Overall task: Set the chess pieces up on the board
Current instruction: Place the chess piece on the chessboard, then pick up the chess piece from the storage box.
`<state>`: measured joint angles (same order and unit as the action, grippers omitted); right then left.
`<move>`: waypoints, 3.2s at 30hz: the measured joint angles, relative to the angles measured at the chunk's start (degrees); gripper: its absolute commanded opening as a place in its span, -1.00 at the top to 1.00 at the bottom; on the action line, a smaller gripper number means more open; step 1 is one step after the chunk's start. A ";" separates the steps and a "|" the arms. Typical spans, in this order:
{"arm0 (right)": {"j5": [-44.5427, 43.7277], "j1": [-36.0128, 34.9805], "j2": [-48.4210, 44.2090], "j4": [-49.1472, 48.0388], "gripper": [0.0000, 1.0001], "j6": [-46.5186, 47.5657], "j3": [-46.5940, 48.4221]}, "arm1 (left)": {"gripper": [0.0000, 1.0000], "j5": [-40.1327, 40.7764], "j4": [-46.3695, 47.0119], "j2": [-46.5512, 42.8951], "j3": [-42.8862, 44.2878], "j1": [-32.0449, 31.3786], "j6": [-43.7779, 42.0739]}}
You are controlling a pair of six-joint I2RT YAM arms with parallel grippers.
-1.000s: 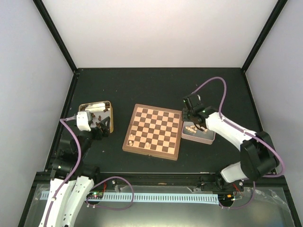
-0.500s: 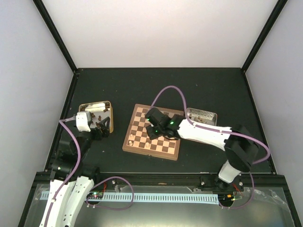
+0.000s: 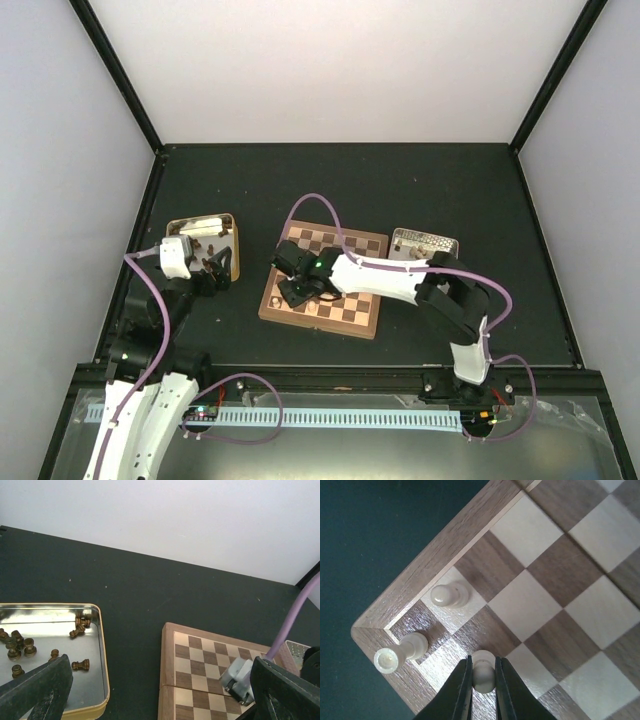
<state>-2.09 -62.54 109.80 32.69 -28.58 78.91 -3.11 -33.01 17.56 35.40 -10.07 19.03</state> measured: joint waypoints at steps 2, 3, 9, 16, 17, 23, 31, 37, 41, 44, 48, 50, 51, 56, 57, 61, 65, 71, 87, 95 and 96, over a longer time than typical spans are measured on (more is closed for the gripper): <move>-0.52 -0.68 1.68 0.90 0.73 0.33 1.25 | -0.98 0.00 0.00 0.00 -0.02 0.00 0.00; -0.70 -0.92 2.27 1.16 0.73 0.48 1.73 | -0.98 0.02 0.00 0.00 -0.02 0.00 0.00; -2.86 -2.34 4.57 2.64 0.71 1.51 4.74 | -0.97 0.07 0.00 -0.02 -0.02 0.00 0.00; -5.66 -2.75 4.81 3.56 0.62 1.66 5.11 | -0.97 0.09 0.00 -0.11 -0.02 0.00 0.00; -5.99 -2.73 4.90 3.74 0.60 1.66 5.16 | -0.97 0.09 -0.02 -0.17 -0.02 0.00 0.00; -6.93 -2.71 5.97 4.15 0.58 1.73 5.16 | -0.98 0.09 0.00 -0.33 -0.02 0.00 0.00; -6.91 -2.73 6.56 4.07 0.36 1.73 5.16 | -0.98 0.09 -0.02 -0.33 -0.02 0.00 0.00; -6.78 -2.73 6.32 3.89 0.31 2.14 5.16 | -0.98 0.09 -0.02 -0.33 -0.02 0.00 0.00; -6.86 -2.67 3.37 3.63 0.30 2.10 4.35 | -0.98 0.09 -0.02 -0.33 -0.02 0.00 0.00; -7.02 -2.29 -1.95 2.58 0.23 1.49 2.51 | -0.98 0.09 -0.02 -0.33 -0.02 0.00 0.00; -9.05 -0.17 -11.61 0.42 0.23 -0.17 -2.73 | -0.98 0.09 -0.02 -0.33 -0.02 0.00 0.00; -10.78 2.43 -16.92 -0.74 0.23 -1.77 -6.97 | -0.97 0.09 -0.02 -0.33 -0.02 0.00 0.00; -11.63 4.24 -19.34 -1.07 0.23 -2.58 -9.33 | -0.98 0.09 -0.02 -0.33 -0.02 0.00 0.00; -14.51 16.68 -28.15 -1.90 0.23 -6.45 -21.68 | -0.97 0.09 -0.02 -0.33 -0.02 0.00 0.00; -14.67 19.96 -28.92 -1.90 0.23 -6.82 -23.87 | -0.97 0.09 0.00 -0.33 -0.02 0.00 0.00; -15.08 28.24 -28.63 -1.90 0.29 -7.37 -28.24 | -0.97 0.09 0.00 -0.33 -0.02 0.00 0.00; -14.78 32.13 -25.66 -3.78 0.39 -7.23 -28.59 | -0.98 0.09 -0.02 -0.33 -0.02 0.00 0.02; -13.94 35.54 -19.41 -7.43 0.42 -6.99 -27.82 | -0.98 0.09 -0.02 -0.33 -0.02 0.00 0.02; -12.70 37.27 -10.54 -10.93 0.45 -7.39 -21.70 | -0.98 0.13 -0.02 -0.33 -0.02 0.00 0.02; -12.61 37.90 -7.78 -11.15 0.55 -7.54 -21.40 | -0.98 0.13 -0.02 -0.33 -0.02 0.00 0.02; -12.55 37.94 -7.63 -11.15 0.57 -7.52 -21.42 | -0.98 0.13 -0.02 -0.33 -0.02 0.00 0.02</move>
<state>-14.63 -24.60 102.17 21.54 -36.10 57.49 -2.98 -33.04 17.23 35.38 -10.07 19.05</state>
